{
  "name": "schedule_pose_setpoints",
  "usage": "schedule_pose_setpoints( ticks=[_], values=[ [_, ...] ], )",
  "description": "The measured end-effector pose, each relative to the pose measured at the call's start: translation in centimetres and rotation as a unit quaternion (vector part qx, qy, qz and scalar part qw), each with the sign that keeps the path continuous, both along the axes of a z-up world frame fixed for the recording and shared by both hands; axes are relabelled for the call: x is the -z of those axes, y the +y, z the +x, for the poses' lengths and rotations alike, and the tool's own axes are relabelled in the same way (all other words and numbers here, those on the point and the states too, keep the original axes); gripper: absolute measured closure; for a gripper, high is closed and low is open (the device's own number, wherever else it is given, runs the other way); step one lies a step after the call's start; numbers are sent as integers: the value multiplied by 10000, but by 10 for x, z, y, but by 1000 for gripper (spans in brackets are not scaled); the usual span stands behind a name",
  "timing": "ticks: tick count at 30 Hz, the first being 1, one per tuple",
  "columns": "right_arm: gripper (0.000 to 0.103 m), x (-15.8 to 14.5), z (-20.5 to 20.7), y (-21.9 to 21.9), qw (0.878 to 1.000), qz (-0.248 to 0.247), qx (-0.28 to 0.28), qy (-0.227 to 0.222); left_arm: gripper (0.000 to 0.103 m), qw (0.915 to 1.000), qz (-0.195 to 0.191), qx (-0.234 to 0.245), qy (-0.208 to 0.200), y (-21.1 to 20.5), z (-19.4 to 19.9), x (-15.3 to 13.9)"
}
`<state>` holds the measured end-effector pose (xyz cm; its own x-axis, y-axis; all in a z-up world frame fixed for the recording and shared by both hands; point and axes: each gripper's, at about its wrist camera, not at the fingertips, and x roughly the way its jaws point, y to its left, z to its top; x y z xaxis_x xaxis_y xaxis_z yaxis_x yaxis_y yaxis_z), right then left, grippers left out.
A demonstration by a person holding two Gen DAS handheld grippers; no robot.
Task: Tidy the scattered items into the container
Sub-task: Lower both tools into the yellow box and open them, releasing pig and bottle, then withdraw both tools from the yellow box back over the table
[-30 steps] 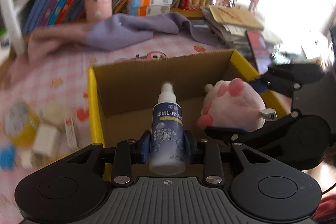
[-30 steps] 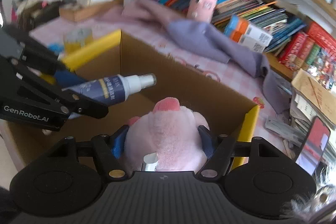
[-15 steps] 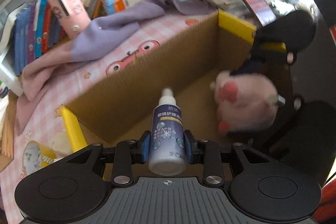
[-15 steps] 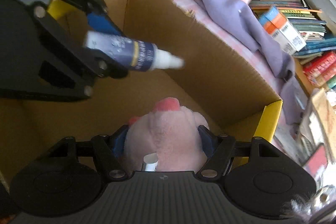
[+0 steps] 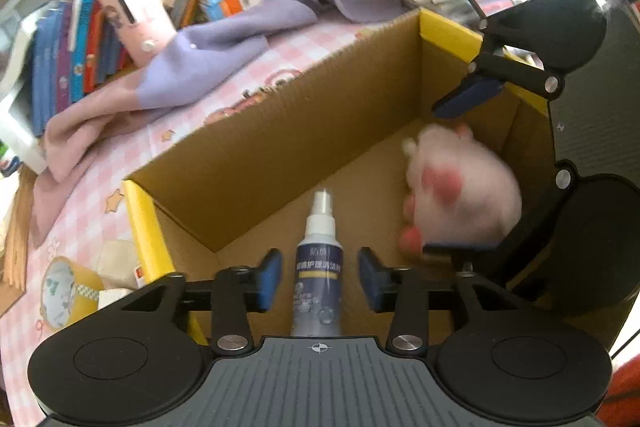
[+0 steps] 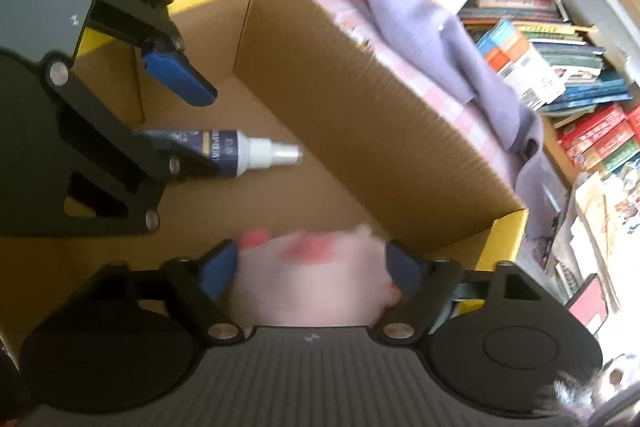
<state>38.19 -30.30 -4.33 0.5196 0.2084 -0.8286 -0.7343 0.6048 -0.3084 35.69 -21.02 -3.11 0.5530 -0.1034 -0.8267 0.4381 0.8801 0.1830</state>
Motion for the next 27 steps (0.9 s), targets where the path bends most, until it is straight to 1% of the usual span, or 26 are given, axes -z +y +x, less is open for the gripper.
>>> schedule_pose_setpoints(
  ticks=[2, 6, 12, 15, 16, 18, 21, 25, 27],
  values=[
    [16, -7, -2, -4, 9996, 273, 14, -13, 48, 9997, -80, -97, -193, 2, -7, -6],
    [16, -22, -11, -8, 9976, 673, 44, -119, 47, 9982, -336, -211, -450, 9, -17, -22],
    [16, -47, -36, -5, 9950, 928, 140, -343, 43, 9947, -554, -284, -823, 18, -39, -47],
    [16, -58, -52, -5, 9931, 1027, 247, -508, 37, 9918, -701, -324, -1014, 26, -56, -60],
    [13, -62, -55, -5, 9924, 1036, 289, -590, 33, 9907, -772, -335, -1072, 30, -62, -64],
    [11, -70, -65, -4, 9902, 1081, 423, -783, 29, 9879, -975, -364, -1152, 40, -77, -72],
    [11, -82, -88, -7, 9853, 1259, 692, -922, 28, 9836, -1252, -493, -1198, 58, -98, -80],
    [11, -92, -112, -8, 9763, 1502, 1135, -1065, 27, 9776, -1495, -742, -1282, 81, -123, -85],
    [11, -95, -125, -9, 9698, 1622, 1419, -1140, 25, 9742, -1594, -868, -1338, 92, -135, -85]
  ],
)
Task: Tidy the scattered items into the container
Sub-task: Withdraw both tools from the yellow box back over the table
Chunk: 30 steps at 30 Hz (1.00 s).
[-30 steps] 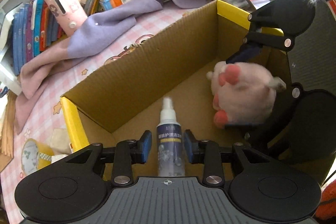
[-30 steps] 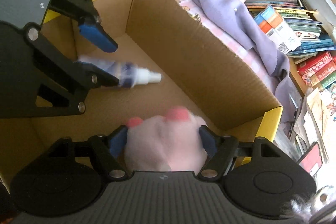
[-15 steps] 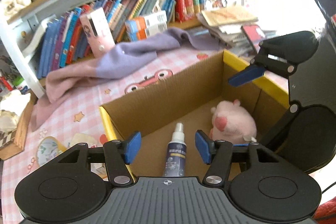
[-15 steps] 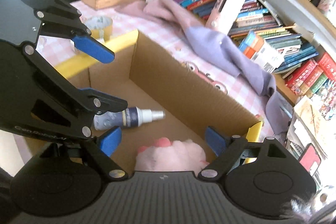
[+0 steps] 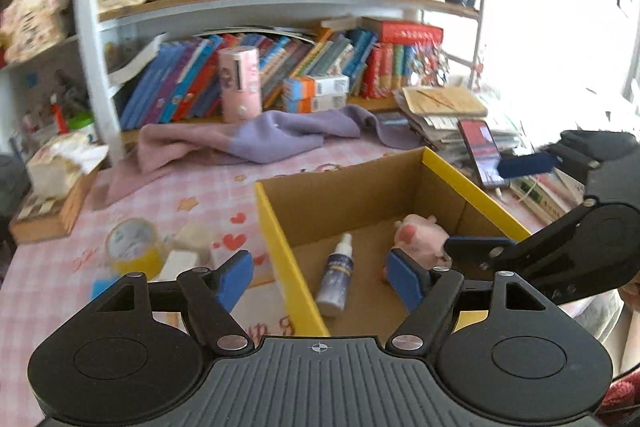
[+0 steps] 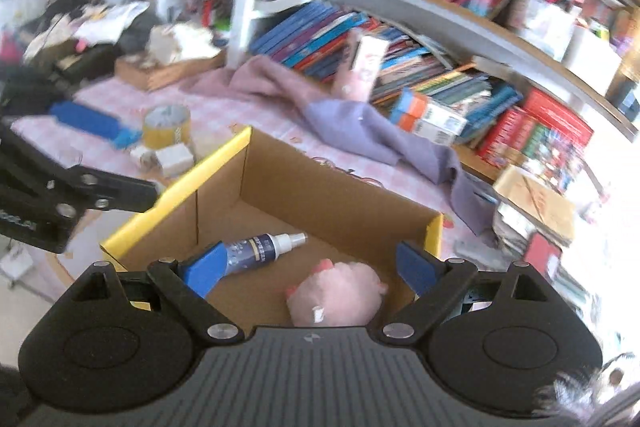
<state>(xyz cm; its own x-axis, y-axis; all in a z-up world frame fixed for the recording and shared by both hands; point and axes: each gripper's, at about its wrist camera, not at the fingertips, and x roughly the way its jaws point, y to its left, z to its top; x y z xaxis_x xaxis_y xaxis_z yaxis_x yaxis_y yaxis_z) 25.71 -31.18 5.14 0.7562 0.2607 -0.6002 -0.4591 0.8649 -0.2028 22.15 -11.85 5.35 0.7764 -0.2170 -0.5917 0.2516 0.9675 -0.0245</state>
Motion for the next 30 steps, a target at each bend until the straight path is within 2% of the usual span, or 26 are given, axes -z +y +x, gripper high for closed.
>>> schedule_pose_setpoints(
  ticks=[2, 6, 10, 16, 20, 30],
  values=[
    [11, 0, -11, 0, 9994, 175, 306, -37, 20, 9999, -83, -128, -54, 12, -15, 2],
    [11, 2, -35, 3, 9945, 450, 933, -129, 19, 9993, -143, -335, 29, 36, -37, 12],
    [11, 8, -59, 12, 9906, 488, 1258, -224, 19, 9983, -197, -529, 126, 60, -52, 21],
    [11, 17, -95, 32, 9834, 679, 1672, -194, 17, 9977, -235, -640, 0, 85, -76, 23],
    [11, 25, -118, 56, 9845, 727, 1596, -23, 13, 9978, -178, -629, 98, 96, -94, 30],
    [11, 43, -161, 101, 9882, 783, 1219, 502, 13, 9964, -19, -650, 534, 121, -143, 50]
  ],
)
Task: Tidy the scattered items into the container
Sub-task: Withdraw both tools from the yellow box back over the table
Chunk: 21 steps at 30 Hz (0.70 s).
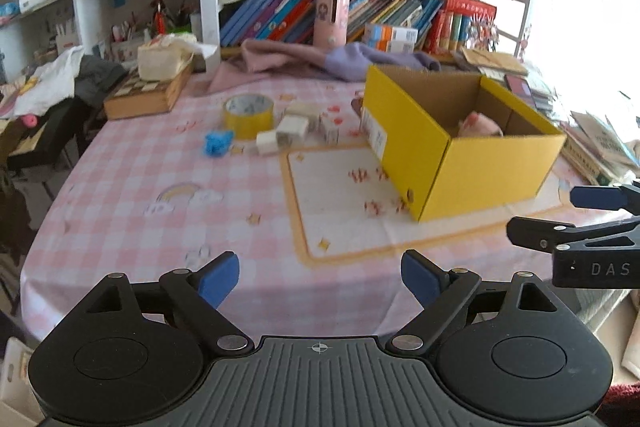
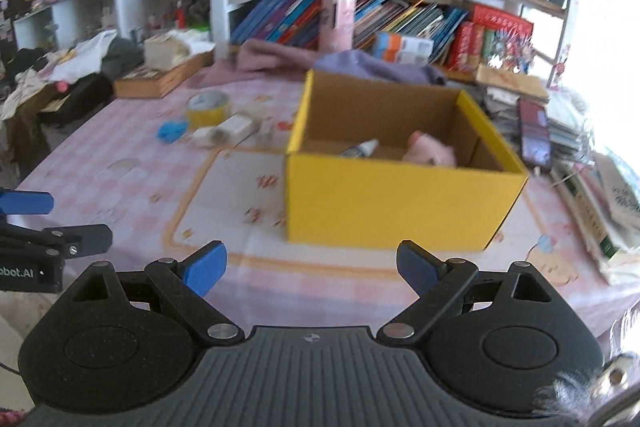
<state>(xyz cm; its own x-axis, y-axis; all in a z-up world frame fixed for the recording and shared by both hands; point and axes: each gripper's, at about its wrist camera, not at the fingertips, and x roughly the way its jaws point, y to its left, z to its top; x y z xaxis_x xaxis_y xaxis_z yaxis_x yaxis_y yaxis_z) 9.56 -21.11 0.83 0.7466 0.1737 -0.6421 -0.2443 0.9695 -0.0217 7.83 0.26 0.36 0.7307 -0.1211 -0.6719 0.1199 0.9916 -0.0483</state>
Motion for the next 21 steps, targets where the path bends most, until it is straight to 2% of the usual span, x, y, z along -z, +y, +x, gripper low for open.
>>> schedule_pose_setpoints(
  ticks=[8, 21],
  values=[
    [11, 6, -24, 35, 9987, -13, -459, 205, 13, 9998, 60, 22, 176, 16, -25, 4],
    [11, 2, -37, 60, 9972, -110, -704, 235, 13, 9995, -68, -166, 256, 41, -38, 7]
  ],
)
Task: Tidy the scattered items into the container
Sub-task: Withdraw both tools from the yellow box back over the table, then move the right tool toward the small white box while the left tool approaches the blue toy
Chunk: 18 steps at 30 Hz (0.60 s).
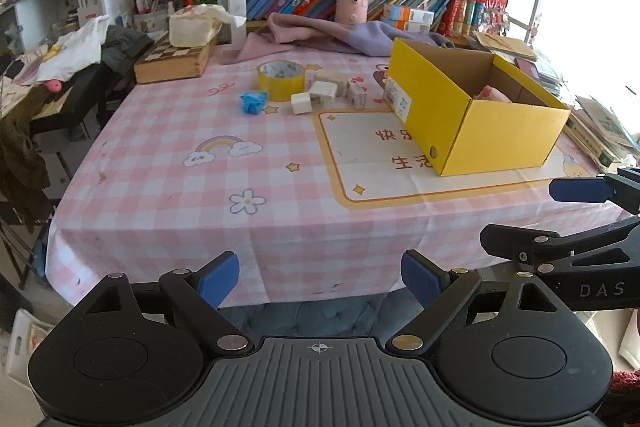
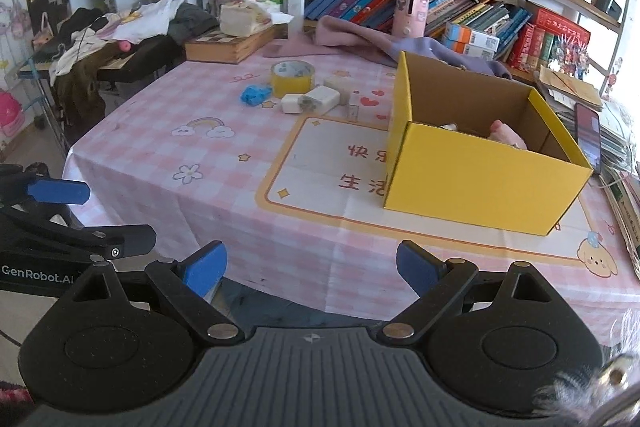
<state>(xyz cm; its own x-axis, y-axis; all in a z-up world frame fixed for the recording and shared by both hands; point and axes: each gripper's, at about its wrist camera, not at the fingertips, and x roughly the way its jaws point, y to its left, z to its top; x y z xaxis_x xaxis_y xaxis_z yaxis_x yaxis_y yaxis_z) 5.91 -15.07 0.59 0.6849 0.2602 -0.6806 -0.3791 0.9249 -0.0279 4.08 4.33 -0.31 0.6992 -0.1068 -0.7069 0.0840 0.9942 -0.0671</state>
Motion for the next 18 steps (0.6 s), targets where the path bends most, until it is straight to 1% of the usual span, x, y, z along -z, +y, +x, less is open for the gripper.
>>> schedule_pose_setpoints(
  ticks=[11, 18],
  values=[
    [11, 2, 8, 11, 9998, -19, -203, 65, 13, 9998, -27, -192, 71, 10, -1, 4],
    [13, 6, 21, 19, 9992, -31, -369, 118, 13, 9993, -51, -339, 115, 17, 8, 8]
  ],
)
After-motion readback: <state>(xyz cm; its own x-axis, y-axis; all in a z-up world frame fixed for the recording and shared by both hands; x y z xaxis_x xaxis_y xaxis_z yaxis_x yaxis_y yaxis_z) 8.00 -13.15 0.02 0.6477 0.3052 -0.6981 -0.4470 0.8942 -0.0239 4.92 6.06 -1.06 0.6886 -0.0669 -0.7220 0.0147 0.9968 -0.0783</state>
